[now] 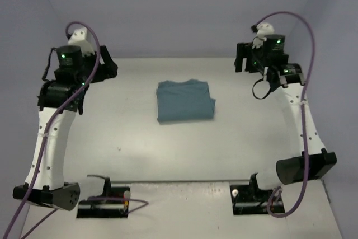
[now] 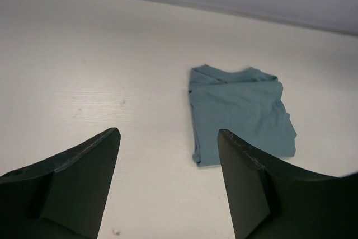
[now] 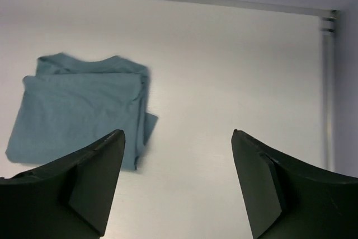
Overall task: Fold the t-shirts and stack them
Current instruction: Fold the long partially folded tshirt into a neat square
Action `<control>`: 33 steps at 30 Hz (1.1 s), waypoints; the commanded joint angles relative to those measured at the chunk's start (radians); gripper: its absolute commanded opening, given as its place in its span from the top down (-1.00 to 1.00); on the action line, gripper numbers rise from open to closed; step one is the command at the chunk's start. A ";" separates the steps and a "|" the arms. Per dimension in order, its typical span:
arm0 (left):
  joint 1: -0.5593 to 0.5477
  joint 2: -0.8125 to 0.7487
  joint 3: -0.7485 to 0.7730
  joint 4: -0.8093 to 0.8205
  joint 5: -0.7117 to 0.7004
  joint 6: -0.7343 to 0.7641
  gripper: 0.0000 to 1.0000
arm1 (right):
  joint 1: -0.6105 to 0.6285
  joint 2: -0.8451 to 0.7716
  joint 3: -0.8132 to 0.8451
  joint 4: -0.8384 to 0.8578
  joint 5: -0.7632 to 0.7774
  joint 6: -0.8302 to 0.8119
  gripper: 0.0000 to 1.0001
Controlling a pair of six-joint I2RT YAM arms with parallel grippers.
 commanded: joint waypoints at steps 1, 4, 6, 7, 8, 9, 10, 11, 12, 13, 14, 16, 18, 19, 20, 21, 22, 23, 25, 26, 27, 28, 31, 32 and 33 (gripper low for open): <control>0.004 -0.152 -0.016 -0.145 -0.156 0.068 -0.40 | -0.005 -0.201 -0.123 -0.002 0.248 0.062 -0.59; 0.002 -0.243 -0.040 -0.213 -0.195 0.085 -0.41 | -0.006 -0.345 -0.216 0.005 0.296 0.095 -0.80; 0.001 -0.303 -0.072 -0.241 -0.208 0.082 -0.41 | -0.005 -0.440 -0.268 0.009 0.326 0.112 -0.96; 0.000 -0.326 -0.086 -0.254 -0.214 0.080 -0.41 | -0.005 -0.481 -0.304 0.009 0.339 0.118 -1.00; -0.004 -0.340 -0.099 -0.265 -0.225 0.077 -0.41 | -0.005 -0.521 -0.342 0.009 0.350 0.121 -1.00; -0.011 -0.352 -0.113 -0.276 -0.240 0.076 -0.41 | -0.005 -0.569 -0.368 0.013 0.361 0.124 -1.00; -0.013 -0.357 -0.139 -0.280 -0.248 0.075 -0.41 | -0.005 -0.598 -0.402 0.019 0.372 0.127 -1.00; -0.013 -0.363 -0.162 -0.280 -0.250 0.074 -0.41 | -0.006 -0.631 -0.429 0.024 0.383 0.132 -1.00; -0.013 -0.370 -0.178 -0.277 -0.247 0.068 -0.41 | -0.006 -0.659 -0.444 0.027 0.394 0.140 -1.00; -0.013 -0.376 -0.192 -0.275 -0.241 0.059 -0.41 | -0.005 -0.675 -0.459 0.030 0.408 0.147 -1.00; -0.012 -0.381 -0.201 -0.273 -0.237 0.051 -0.41 | -0.005 -0.684 -0.468 0.032 0.414 0.150 -1.00; -0.012 -0.385 -0.212 -0.271 -0.231 0.042 -0.41 | -0.006 -0.691 -0.475 0.037 0.417 0.142 -1.00; -0.012 -0.388 -0.216 -0.272 -0.230 0.041 -0.41 | -0.005 -0.686 -0.473 0.042 0.419 0.141 -1.00; -0.012 -0.391 -0.217 -0.273 -0.229 0.042 -0.41 | -0.005 -0.680 -0.471 0.045 0.416 0.143 -1.00; -0.013 -0.393 -0.218 -0.273 -0.228 0.043 -0.41 | -0.006 -0.673 -0.469 0.049 0.408 0.145 -1.00; -0.013 -0.396 -0.223 -0.273 -0.226 0.045 -0.41 | -0.005 -0.665 -0.467 0.057 0.396 0.144 -1.00; -0.013 -0.398 -0.229 -0.273 -0.225 0.046 -0.41 | -0.005 -0.658 -0.465 0.068 0.385 0.144 -1.00; -0.013 -0.400 -0.236 -0.273 -0.224 0.046 -0.41 | -0.005 -0.650 -0.465 0.081 0.375 0.145 -1.00; -0.013 -0.404 -0.254 -0.271 -0.215 0.038 -0.41 | -0.005 -0.636 -0.459 0.094 0.359 0.143 -1.00; -0.012 -0.405 -0.259 -0.271 -0.209 0.034 -0.41 | -0.006 -0.631 -0.456 0.098 0.355 0.139 -1.00; -0.013 -0.406 -0.262 -0.271 -0.206 0.032 -0.41 | -0.005 -0.630 -0.455 0.103 0.355 0.136 -1.00; -0.013 -0.406 -0.263 -0.272 -0.203 0.031 -0.41 | -0.005 -0.629 -0.454 0.107 0.355 0.134 -1.00; -0.013 -0.403 -0.256 -0.273 -0.202 0.041 -0.41 | -0.005 -0.629 -0.457 0.121 0.354 0.133 -1.00; -0.013 -0.402 -0.253 -0.273 -0.202 0.043 -0.41 | -0.005 -0.629 -0.457 0.127 0.353 0.133 -1.00; -0.013 -0.400 -0.252 -0.273 -0.201 0.043 -0.41 | -0.005 -0.629 -0.457 0.130 0.353 0.132 -1.00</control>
